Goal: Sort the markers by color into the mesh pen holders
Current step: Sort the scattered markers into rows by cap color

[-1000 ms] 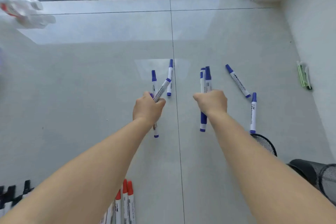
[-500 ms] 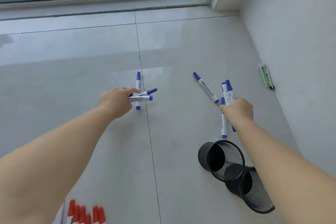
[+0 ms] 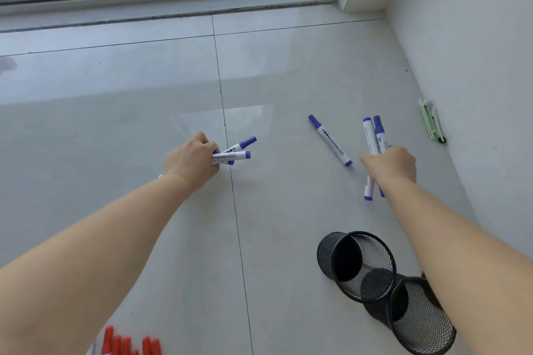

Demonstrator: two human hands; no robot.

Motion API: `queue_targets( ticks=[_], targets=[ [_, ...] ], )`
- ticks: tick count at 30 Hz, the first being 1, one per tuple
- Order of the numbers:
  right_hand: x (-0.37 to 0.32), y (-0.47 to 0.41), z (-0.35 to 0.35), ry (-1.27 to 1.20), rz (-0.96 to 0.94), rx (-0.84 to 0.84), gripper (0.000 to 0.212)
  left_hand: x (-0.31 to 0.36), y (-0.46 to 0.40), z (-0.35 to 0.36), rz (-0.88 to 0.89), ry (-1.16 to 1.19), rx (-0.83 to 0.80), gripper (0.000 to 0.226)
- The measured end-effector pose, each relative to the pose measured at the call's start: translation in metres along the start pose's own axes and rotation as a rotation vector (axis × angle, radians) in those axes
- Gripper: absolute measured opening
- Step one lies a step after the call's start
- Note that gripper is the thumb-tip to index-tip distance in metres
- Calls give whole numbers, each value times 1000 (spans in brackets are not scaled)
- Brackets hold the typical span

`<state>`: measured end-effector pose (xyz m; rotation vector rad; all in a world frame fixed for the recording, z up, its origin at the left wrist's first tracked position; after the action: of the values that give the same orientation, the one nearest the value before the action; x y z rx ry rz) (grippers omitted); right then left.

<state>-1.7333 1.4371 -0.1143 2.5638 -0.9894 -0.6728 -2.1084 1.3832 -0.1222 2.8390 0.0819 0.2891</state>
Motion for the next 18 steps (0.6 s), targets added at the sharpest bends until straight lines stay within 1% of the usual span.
queue_targets(
  ticks=[2,4,7,9,13,16,18],
  targets=[
    [-25,-2,2,23,-121,-13,10,4,4,-6,-41,51,37,15],
    [-48,1,11,56,-213,-50,15,7,9,-15,-86,112,84,16],
    [-70,4,30,151,-293,-94,22,4,19,-23,-178,217,131,20],
    [-72,5,42,232,-293,-126,28,-2,29,-21,-253,323,117,28],
    [-74,19,58,279,-270,-193,18,-9,53,-2,-408,716,60,34],
    [-82,44,70,326,-275,-333,15,-5,74,14,-455,844,39,36],
    [-87,67,73,283,-262,-443,17,-2,89,25,-488,918,32,36]
  ],
)
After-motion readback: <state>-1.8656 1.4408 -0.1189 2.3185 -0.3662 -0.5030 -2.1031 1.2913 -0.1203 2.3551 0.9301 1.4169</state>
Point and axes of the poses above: each hand's wrist, its own y-axis away from the middle knuckle, its own z-axis out of the palm, x = y × z, the point moved 7 cm from there along -y, towards the middle knuckle, and after that the axes turned 7 degrees about z, right-handed, at the moved point
